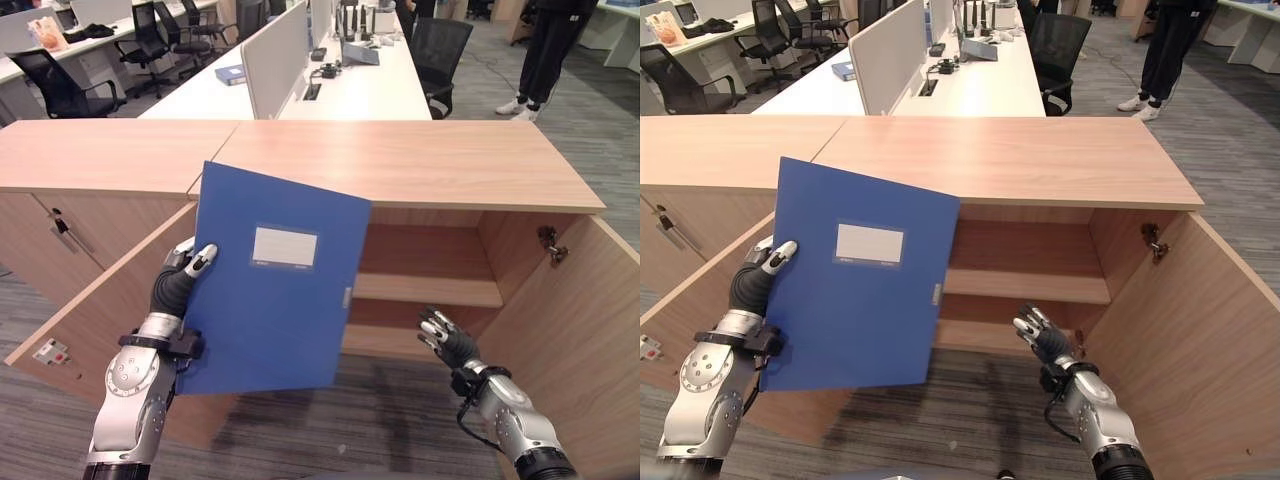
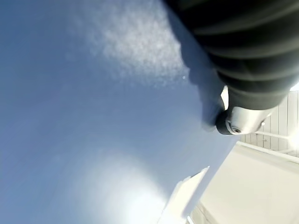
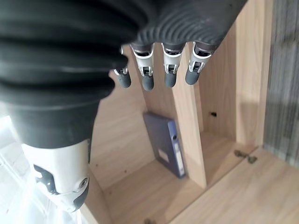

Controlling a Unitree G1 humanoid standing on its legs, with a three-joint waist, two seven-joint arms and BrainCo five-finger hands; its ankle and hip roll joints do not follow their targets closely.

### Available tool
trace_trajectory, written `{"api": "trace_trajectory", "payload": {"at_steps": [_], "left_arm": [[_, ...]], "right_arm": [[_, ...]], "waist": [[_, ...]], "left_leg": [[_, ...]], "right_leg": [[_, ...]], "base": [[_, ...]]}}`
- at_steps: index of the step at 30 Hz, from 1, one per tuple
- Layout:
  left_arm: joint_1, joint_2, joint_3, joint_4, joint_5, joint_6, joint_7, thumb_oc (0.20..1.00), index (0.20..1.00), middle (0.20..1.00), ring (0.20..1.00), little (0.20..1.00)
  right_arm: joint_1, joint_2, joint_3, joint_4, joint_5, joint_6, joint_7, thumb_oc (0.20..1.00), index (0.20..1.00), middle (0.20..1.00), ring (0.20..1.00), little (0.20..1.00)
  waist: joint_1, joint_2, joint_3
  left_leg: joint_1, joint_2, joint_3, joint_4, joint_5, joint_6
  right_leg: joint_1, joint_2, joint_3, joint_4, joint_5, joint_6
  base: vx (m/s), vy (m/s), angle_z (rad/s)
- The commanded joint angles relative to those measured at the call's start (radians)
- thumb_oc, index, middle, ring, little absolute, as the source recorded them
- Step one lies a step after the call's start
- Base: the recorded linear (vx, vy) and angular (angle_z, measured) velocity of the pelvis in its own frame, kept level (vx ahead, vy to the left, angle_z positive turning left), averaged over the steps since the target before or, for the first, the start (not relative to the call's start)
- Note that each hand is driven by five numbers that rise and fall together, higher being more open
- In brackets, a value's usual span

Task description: Put the empty folder in the office cabinet

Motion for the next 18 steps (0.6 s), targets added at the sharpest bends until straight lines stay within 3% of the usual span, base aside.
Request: {"api": "trace_trajectory", "payload": {"at_steps": [1,9,18], "left_arm": [[-0.04,0.024,0.044,-0.087,0.048,-0.109,0.046,0.2,0.2,0.2,0.2,0.2],[-0.038,0.003,0.035,-0.069,0.046,-0.108,0.062,0.2,0.2,0.2,0.2,0.2],[-0.089,-0.001,-0.077,-0.047,0.008,-0.091,0.01,0.2,0.2,0.2,0.2,0.2]], "right_arm": [[-0.073,0.019,-0.005,-0.038,0.017,-0.077,-0.006,1.0,1.0,1.0,1.0,1.0],[-0.056,0.026,0.004,-0.124,0.046,-0.076,0.004,1.0,1.0,1.0,1.0,1.0],[-0.102,0.011,0.085,-0.204,0.043,-0.058,0.041,1.0,1.0,1.0,1.0,1.0]], "waist": [[0.003,-0.044,-0.011],[-0.003,-0.042,-0.01],[-0.007,-0.041,-0.006]], "left_leg": [[0.018,0.038,-0.005,0.012,-0.089,-0.06],[0.024,0.039,0.0,0.012,-0.09,-0.06],[0.025,0.04,0.005,0.012,-0.086,-0.06]], "right_leg": [[0.087,-0.082,0.046,0.019,-0.129,0.112],[0.087,-0.083,0.05,0.02,-0.128,0.111],[0.085,-0.083,0.054,0.02,-0.127,0.11]], "base": [[0.0,0.0,0.0],[0.0,0.0,0.0],[0.0,-0.001,0.0]]}}
